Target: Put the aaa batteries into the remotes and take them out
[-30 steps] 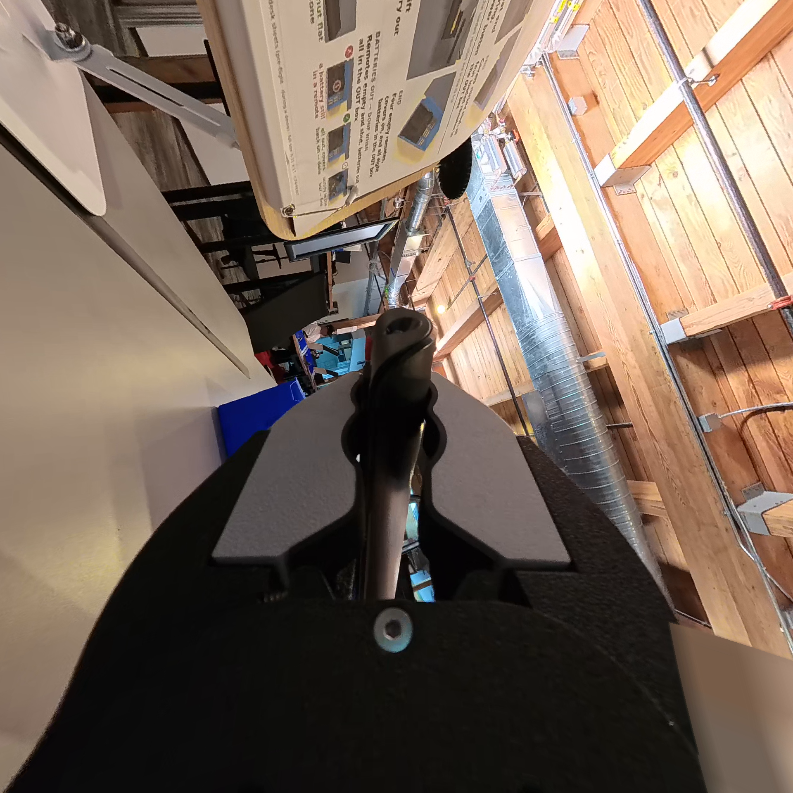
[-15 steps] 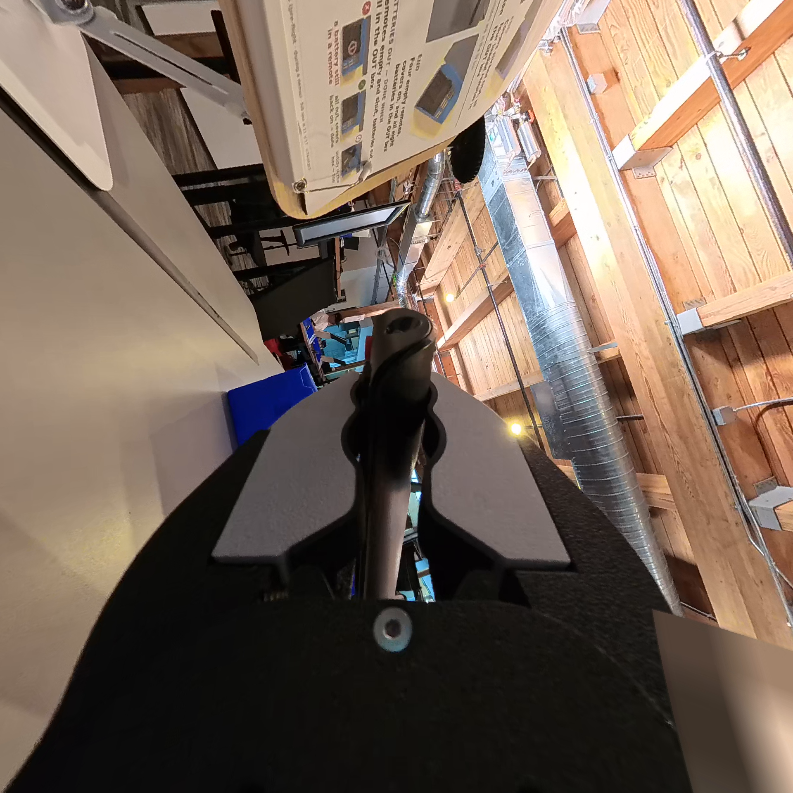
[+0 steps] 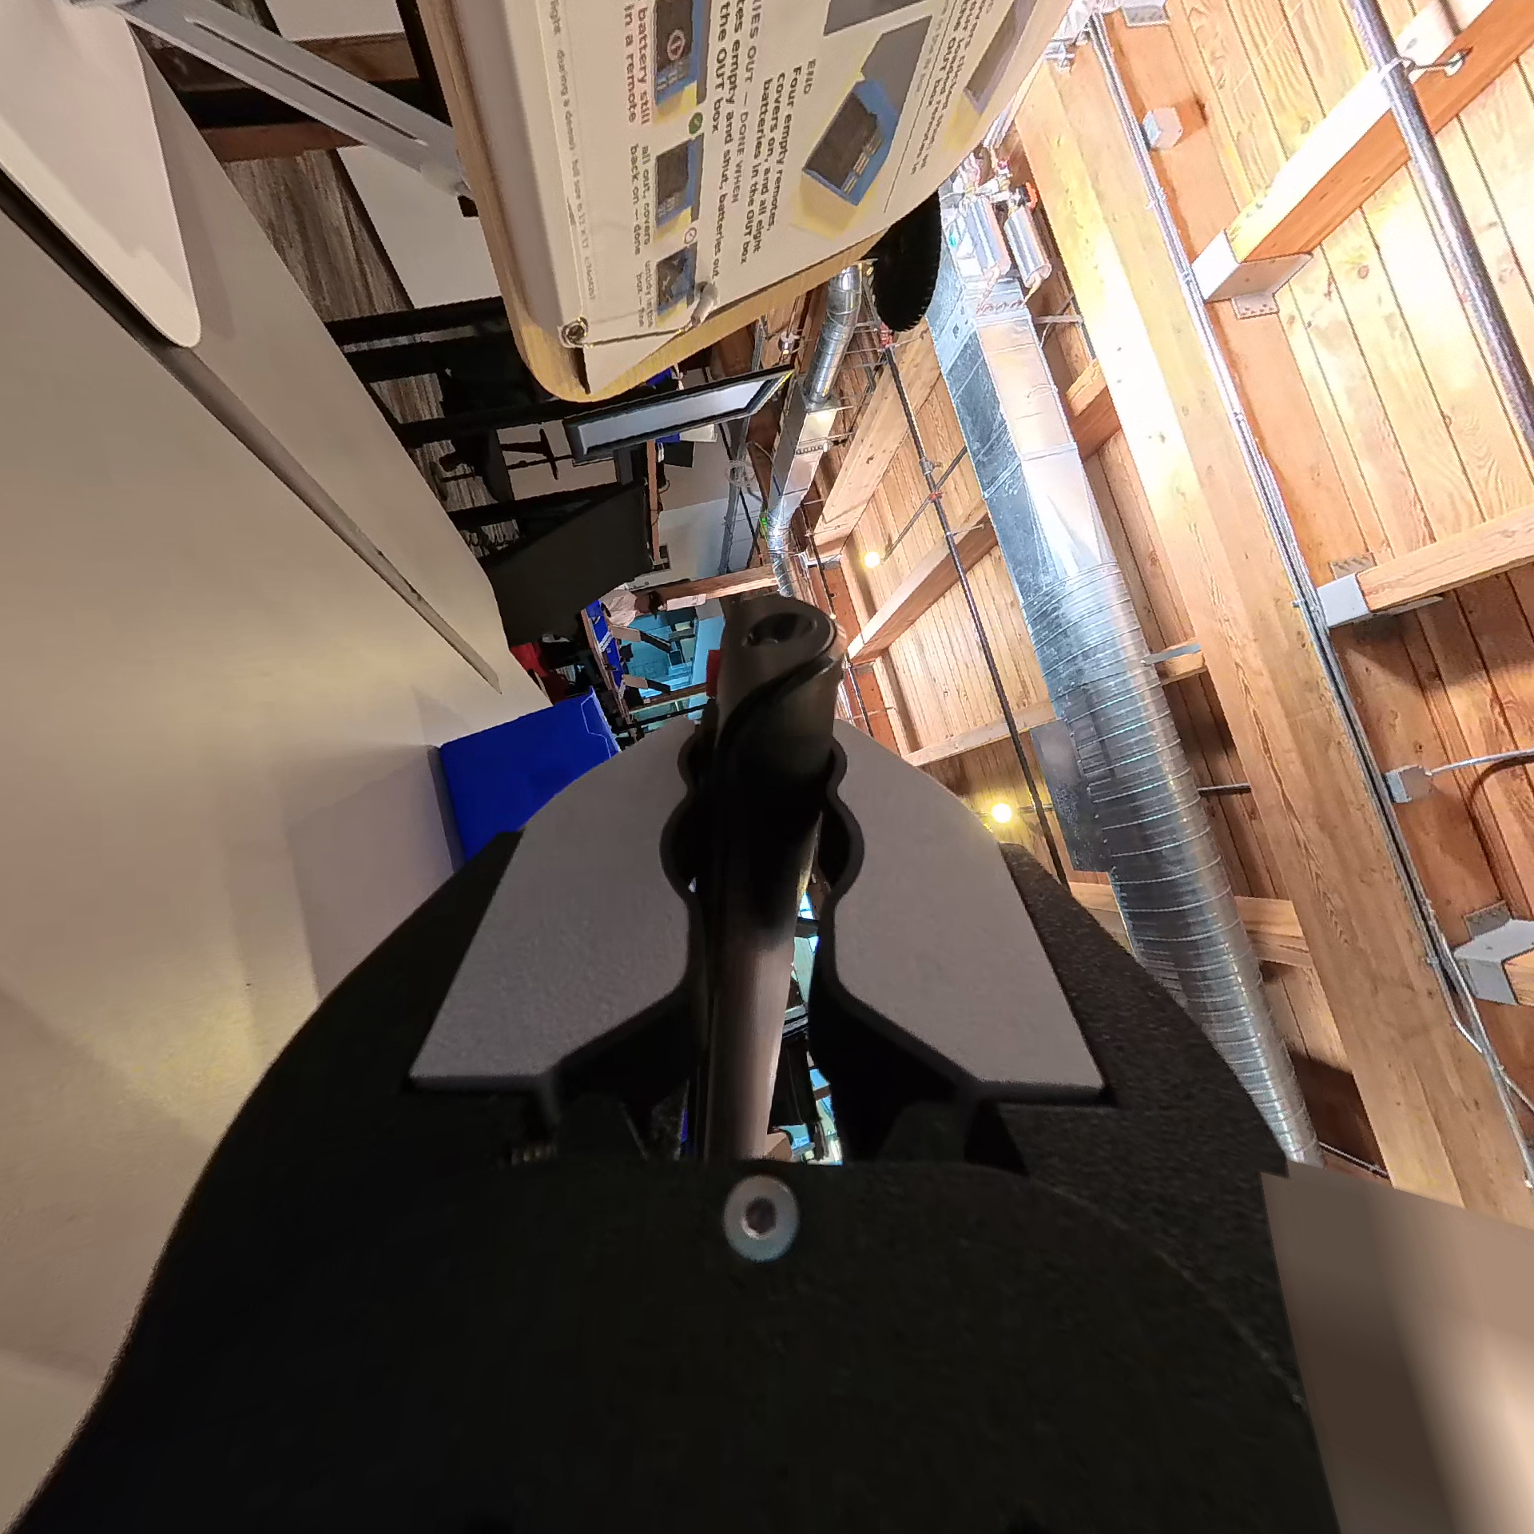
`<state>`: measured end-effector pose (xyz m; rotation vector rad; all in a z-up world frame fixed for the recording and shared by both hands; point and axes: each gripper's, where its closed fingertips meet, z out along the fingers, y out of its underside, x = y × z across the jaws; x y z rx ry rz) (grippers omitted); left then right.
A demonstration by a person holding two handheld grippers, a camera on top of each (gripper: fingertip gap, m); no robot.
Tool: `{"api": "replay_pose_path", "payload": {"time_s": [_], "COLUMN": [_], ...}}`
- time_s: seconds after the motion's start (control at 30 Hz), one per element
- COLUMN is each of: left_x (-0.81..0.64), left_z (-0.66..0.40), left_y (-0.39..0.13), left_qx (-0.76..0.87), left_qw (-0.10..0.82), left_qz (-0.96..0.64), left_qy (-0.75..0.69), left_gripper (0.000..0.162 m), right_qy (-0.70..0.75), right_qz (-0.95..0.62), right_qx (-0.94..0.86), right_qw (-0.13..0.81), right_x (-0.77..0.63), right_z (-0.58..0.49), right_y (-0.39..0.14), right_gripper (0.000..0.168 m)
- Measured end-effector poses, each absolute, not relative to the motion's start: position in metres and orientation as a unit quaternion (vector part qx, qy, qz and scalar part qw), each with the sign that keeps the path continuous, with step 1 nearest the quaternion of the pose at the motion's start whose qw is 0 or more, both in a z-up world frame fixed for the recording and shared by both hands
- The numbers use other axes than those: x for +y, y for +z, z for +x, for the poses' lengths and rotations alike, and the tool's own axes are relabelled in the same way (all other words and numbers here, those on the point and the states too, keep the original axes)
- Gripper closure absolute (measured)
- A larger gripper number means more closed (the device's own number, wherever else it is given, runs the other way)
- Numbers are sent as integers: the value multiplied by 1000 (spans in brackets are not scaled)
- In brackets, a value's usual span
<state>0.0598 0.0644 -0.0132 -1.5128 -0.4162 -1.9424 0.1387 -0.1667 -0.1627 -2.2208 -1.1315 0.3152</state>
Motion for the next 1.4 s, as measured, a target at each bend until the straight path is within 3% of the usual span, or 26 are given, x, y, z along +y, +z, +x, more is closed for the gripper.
{"api": "replay_pose_path", "payload": {"time_s": [0.37, 1.4], "left_x": [66, 62], "left_z": [60, 71], "left_y": [-22, -39], "left_qx": [-153, -194], "left_qw": [347, 293], "left_qz": [-597, -594], "left_qy": [-707, -724], "left_gripper": [139, 139], "right_qy": [55, 63], "right_qz": [-809, -858], "right_qx": [-371, -335], "right_qw": [453, 384], "right_x": [-131, -52], "right_z": [168, 129], "right_y": [-38, -59], "right_gripper": [147, 146]}}
